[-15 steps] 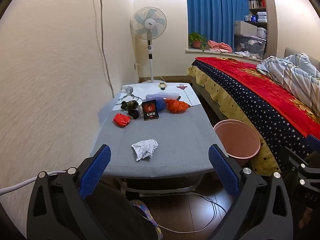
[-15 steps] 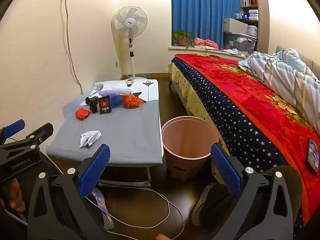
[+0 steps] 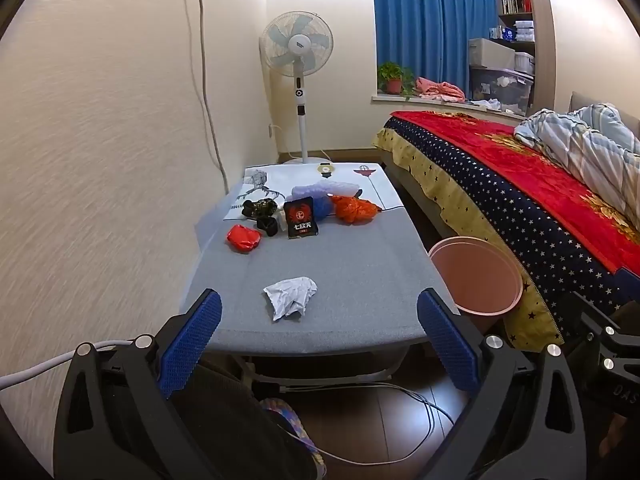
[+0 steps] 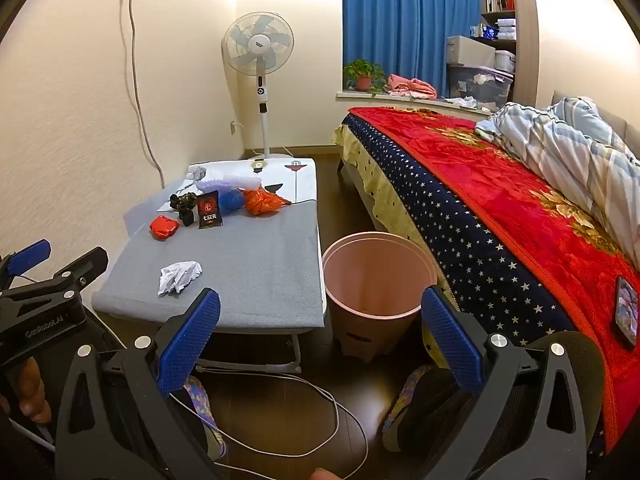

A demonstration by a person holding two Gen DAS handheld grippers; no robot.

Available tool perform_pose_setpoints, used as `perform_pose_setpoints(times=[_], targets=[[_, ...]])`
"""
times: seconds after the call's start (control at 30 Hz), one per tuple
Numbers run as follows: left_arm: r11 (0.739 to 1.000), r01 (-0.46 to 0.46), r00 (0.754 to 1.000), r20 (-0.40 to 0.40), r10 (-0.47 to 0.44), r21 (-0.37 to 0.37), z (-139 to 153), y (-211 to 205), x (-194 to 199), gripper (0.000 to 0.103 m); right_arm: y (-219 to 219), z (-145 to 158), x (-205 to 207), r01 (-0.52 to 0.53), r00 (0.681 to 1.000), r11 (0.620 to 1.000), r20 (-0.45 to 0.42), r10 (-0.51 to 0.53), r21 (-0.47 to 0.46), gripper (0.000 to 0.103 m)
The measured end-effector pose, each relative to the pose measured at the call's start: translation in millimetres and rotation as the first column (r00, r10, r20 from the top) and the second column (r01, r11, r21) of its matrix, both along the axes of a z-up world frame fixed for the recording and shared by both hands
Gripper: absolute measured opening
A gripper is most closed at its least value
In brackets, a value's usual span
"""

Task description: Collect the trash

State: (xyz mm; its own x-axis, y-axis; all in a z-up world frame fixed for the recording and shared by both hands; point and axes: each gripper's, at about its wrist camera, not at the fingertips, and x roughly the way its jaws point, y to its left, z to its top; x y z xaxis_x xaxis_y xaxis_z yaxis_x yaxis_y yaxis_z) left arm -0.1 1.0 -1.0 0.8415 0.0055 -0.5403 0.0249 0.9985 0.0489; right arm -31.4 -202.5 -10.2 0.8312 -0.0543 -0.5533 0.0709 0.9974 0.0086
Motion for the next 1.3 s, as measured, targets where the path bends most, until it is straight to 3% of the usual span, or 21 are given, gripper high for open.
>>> perform_pose_setpoints(times=[1.3], targets=[[1.000, -0.001, 1.000, -0.003, 0.001, 0.006, -5.3, -2.8, 0.3, 0.095, -3.1, -3.1, -2.8, 0.009, 1.000, 1.000, -0.005, -0.009, 0.002, 0.099]])
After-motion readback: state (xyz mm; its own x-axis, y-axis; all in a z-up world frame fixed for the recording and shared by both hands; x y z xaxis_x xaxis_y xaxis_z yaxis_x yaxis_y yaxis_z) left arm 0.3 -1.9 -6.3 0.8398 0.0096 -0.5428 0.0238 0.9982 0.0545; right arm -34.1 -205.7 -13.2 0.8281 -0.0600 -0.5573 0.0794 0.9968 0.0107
